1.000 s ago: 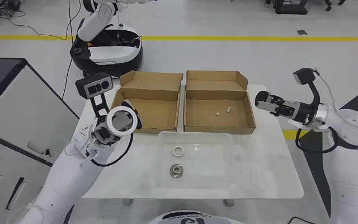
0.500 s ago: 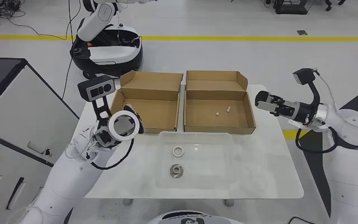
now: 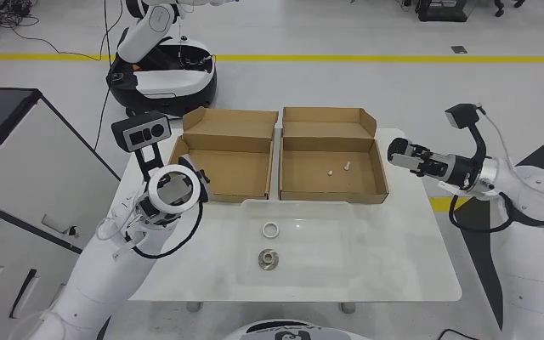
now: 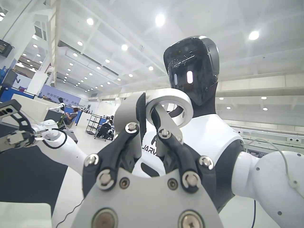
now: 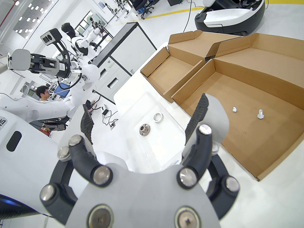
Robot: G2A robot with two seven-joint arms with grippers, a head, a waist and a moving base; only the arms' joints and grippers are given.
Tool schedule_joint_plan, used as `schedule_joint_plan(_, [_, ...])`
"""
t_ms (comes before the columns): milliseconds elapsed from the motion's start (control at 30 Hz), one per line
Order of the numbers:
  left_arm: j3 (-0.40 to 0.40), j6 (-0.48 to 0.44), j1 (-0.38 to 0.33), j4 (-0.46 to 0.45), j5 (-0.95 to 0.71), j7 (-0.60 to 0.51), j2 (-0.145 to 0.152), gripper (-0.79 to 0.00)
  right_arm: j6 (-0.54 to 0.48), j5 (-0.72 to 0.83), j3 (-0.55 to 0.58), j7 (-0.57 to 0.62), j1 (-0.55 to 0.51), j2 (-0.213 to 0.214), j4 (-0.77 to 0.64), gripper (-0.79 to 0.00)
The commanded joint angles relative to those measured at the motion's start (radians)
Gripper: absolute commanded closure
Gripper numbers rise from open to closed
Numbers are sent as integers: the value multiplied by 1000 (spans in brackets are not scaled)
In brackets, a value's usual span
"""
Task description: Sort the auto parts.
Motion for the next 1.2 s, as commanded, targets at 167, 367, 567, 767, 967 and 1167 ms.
schedule_joint_plan(167, [0,0,0,0,0,0,0,0,0,0,0,0,0,0,0,-785])
schedule_joint_plan(367, [0,0,0,0,0,0,0,0,0,0,0,0,0,0,0,-785])
schedule_joint_plan(567, [0,0,0,0,0,0,0,0,0,0,0,0,0,0,0,-785])
schedule_joint_plan(767, [0,0,0,0,0,0,0,0,0,0,0,0,0,0,0,-785])
schedule_joint_plan(967, [0,0,0,0,0,0,0,0,0,0,0,0,0,0,0,-785])
schedule_joint_plan(1167, [3,79,-16,6,106,85,-12,0,0,0,0,0,0,0,0,-785])
